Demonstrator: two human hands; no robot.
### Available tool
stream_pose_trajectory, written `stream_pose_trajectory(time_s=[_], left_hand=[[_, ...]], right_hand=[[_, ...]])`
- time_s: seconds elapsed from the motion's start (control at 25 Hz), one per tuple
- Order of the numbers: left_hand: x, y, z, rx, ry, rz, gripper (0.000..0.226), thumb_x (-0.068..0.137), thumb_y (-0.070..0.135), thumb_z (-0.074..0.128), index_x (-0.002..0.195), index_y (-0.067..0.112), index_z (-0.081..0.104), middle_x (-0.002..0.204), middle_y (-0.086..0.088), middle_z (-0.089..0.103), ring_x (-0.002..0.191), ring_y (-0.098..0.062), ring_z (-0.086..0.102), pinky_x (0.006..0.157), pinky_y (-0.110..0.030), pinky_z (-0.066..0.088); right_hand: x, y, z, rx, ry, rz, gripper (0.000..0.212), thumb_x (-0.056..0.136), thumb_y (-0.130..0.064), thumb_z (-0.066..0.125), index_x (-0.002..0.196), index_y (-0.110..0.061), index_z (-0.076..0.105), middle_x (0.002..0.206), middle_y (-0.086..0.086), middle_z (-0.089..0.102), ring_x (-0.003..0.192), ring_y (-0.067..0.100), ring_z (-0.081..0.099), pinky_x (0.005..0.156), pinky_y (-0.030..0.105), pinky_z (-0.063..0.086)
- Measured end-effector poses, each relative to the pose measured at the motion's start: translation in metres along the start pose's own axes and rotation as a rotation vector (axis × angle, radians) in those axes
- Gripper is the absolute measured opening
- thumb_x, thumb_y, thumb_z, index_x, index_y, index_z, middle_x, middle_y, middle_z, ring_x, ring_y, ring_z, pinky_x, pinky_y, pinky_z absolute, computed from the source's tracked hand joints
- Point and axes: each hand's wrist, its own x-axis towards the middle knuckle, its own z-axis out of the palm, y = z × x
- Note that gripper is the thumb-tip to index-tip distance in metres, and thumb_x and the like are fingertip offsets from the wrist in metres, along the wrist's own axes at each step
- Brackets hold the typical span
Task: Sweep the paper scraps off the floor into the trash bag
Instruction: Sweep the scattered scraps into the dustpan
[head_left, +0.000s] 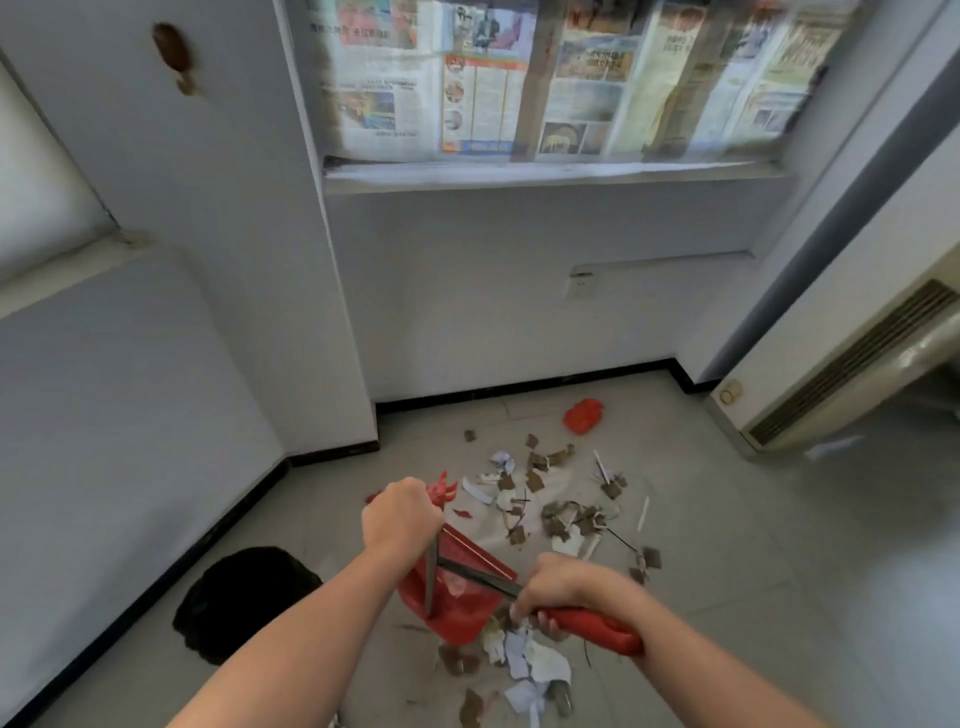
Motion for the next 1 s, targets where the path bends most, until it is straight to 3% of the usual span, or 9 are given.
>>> stream_pose_trajectory(time_s=[0.12, 0.24, 0.4, 0.48, 0.56, 0.64, 0.76, 1.0], left_hand=[[-0.004, 0.023, 0.012, -0.072, -0.042, -0.092, 0.012, 0.080, 0.013, 0.052, 0.068, 0.011, 0.057, 0.072, -0.005, 0.063, 0.065, -0.027, 0.061, 0.058, -0.030, 0.048], [0.007, 0.049, 0.009, -0.182, -0.035, -0.158, 0.012, 0.085, 0.019, 0.054, 0.076, 0.012, 0.058, 0.080, -0.006, 0.060, 0.073, -0.029, 0.056, 0.064, -0.032, 0.044], [0.040, 0.081, 0.001, -0.186, 0.019, -0.050, 0.003, 0.083, 0.017, 0.054, 0.082, 0.015, 0.054, 0.082, -0.010, 0.061, 0.080, -0.033, 0.061, 0.063, -0.033, 0.044], [0.058, 0.096, 0.006, -0.259, -0.088, -0.039, 0.012, 0.081, 0.013, 0.052, 0.093, 0.010, 0.051, 0.082, -0.014, 0.063, 0.069, -0.032, 0.063, 0.055, -0.031, 0.044], [0.070, 0.113, 0.013, -0.487, -0.321, -0.078, 0.004, 0.080, 0.003, 0.052, 0.084, 0.004, 0.050, 0.063, -0.013, 0.059, 0.044, -0.022, 0.052, 0.044, -0.028, 0.041], [0.088, 0.130, 0.017, -0.625, -0.451, -0.113, 0.012, 0.080, 0.000, 0.056, 0.072, 0.006, 0.049, 0.049, -0.006, 0.047, 0.037, -0.016, 0.041, 0.043, -0.026, 0.037], [0.115, 0.145, 0.023, -0.594, -0.369, -0.082, 0.024, 0.077, 0.021, 0.071, 0.065, 0.010, 0.053, 0.050, -0.002, 0.044, 0.041, -0.017, 0.041, 0.045, -0.025, 0.033], [0.148, 0.175, 0.046, -0.448, -0.188, -0.080, 0.033, 0.079, 0.037, 0.061, 0.056, 0.019, 0.045, 0.053, 0.000, 0.048, 0.049, -0.020, 0.047, 0.051, -0.029, 0.039]], right_hand=[[-0.015, 0.015, -0.023, -0.065, 0.055, -0.046, 0.012, 0.083, 0.006, 0.058, 0.079, -0.004, 0.053, 0.050, 0.002, 0.056, 0.035, 0.007, 0.050, 0.037, 0.018, 0.043], [-0.026, 0.029, -0.050, -0.104, 0.134, -0.060, 0.009, 0.081, 0.005, 0.059, 0.082, -0.001, 0.053, 0.050, 0.004, 0.054, 0.034, 0.010, 0.050, 0.038, 0.021, 0.044], [-0.024, 0.038, -0.084, -0.080, 0.253, -0.158, 0.015, 0.079, 0.002, 0.059, 0.093, 0.002, 0.056, 0.055, 0.007, 0.054, 0.035, 0.011, 0.050, 0.039, 0.023, 0.046], [-0.021, 0.037, -0.099, -0.036, 0.302, -0.213, 0.020, 0.079, 0.001, 0.059, 0.099, 0.002, 0.058, 0.058, 0.005, 0.053, 0.037, 0.011, 0.049, 0.039, 0.023, 0.046], [-0.017, 0.033, -0.115, 0.103, 0.273, -0.218, 0.025, 0.080, -0.001, 0.058, 0.105, 0.002, 0.059, 0.062, 0.004, 0.053, 0.042, 0.011, 0.050, 0.041, 0.023, 0.046], [-0.008, 0.027, -0.137, 0.239, 0.177, -0.195, 0.020, 0.083, -0.003, 0.056, 0.103, -0.002, 0.055, 0.066, 0.003, 0.050, 0.044, 0.009, 0.048, 0.040, 0.021, 0.044], [0.005, 0.022, -0.175, 0.271, 0.204, -0.182, 0.007, 0.086, -0.003, 0.055, 0.092, -0.005, 0.051, 0.062, 0.001, 0.046, 0.040, 0.007, 0.042, 0.036, 0.018, 0.036], [0.048, 0.047, -0.266, 0.129, 0.350, -0.108, 0.008, 0.083, 0.000, 0.054, 0.091, 0.000, 0.056, 0.056, 0.006, 0.046, 0.035, 0.011, 0.043, 0.036, 0.020, 0.037]])
